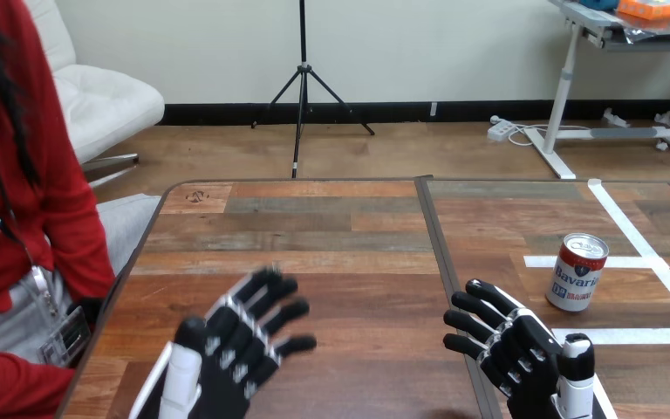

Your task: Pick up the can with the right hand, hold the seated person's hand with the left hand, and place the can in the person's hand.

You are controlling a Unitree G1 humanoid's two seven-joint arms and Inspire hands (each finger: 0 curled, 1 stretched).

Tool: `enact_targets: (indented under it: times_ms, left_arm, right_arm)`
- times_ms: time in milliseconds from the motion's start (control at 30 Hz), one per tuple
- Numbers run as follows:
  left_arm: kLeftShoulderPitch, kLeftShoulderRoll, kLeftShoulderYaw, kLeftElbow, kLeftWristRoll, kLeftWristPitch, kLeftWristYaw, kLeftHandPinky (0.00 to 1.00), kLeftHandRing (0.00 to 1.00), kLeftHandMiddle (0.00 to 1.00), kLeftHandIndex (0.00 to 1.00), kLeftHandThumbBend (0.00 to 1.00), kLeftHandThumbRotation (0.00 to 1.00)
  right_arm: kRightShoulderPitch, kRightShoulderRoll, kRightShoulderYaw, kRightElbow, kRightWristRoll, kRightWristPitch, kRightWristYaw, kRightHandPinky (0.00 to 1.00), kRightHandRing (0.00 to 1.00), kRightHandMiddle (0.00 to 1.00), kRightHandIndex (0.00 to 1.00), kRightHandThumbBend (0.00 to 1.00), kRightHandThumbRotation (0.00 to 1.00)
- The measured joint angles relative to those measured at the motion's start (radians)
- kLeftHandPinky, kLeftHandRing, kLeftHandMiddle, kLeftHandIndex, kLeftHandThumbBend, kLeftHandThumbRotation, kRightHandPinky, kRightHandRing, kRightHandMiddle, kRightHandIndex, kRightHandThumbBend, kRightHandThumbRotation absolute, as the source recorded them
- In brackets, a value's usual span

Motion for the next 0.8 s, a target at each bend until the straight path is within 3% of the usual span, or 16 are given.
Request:
enact_targets:
  times_ms: [800]
  left_arm:
    - [0.016, 0.004, -0.037, -0.001, -0.006, -0.006, 0.041, 0.76, 0.84, 0.84, 0.80, 0.88, 0.77]
  right_arm:
    - [0.001, 0.000, 0.009, 0.000, -0.001, 0.000, 0.000, 0.77, 0.81, 0.83, 0.82, 0.93, 0.99]
